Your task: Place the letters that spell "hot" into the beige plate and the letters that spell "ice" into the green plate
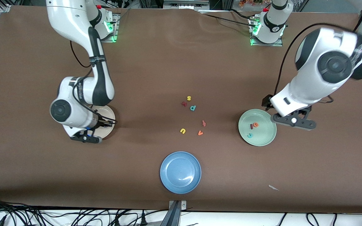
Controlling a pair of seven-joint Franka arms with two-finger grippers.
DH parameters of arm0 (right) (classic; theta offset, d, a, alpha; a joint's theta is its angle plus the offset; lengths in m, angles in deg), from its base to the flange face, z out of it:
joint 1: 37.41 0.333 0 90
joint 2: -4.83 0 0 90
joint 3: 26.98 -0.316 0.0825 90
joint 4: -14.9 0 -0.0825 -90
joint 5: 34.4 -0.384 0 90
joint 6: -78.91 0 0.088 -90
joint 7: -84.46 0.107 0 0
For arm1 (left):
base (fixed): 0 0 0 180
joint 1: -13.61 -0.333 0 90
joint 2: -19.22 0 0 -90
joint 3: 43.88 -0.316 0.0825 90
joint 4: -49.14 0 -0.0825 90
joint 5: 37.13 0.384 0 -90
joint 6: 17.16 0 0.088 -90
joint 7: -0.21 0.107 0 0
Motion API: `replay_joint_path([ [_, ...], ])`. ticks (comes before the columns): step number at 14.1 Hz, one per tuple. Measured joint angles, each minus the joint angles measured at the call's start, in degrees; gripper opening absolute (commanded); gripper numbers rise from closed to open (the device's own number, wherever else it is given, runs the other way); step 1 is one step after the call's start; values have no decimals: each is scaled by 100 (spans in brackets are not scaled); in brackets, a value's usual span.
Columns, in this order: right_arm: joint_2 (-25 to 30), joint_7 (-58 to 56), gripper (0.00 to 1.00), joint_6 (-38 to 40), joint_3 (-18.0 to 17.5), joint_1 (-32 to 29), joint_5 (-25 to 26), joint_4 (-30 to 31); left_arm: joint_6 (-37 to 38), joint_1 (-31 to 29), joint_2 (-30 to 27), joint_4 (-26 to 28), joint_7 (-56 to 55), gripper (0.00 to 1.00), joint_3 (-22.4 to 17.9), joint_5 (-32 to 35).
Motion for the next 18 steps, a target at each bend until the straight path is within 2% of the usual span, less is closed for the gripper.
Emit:
replay_joint_path([
  [1, 92, -192, 32, -338, 0, 2, -1, 382, 85, 8, -116, -34, -7, 100, -31, -30],
  [2, 148, -294, 89, -559, -3, 8, -1, 664, 145, 21, -223, -27, -12, 100, -106, -126],
  [3, 181, -324, 100, -658, -4, 18, -8, 829, 183, 39, -323, -17, -12, 100, -227, -270],
  [7, 318, -307, 100, -479, 18, 37, -41, 711, 198, 126, -726, 113, -1, 100, -811, -571],
  [11, 464, -191, 100, 788, 197, 94, -28, -157, 215, 480, -1200, 580, -4, 100, -1305, -578],
  [13, 489, -125, 100, 1554, 391, 96, 3, -649, 201, 597, -1300, 687, -9, 100, -1403, -621],
  [15, 504, -36, 100, 2214, 562, 90, 54, -1119, 173, 611, -1319, 758, -8, 100, -1423, -941],
  [17, 510, -2, 100, 2526, 602, 49, 156, -1456, 153, 646, -1429, 872, -7, 100, -1423, -1075],
  [18, 521, 6, 100, 2667, 505, -73, 295, -1610, 153, 663, -1541, 944, -7, 100, -1423, -1086],
])
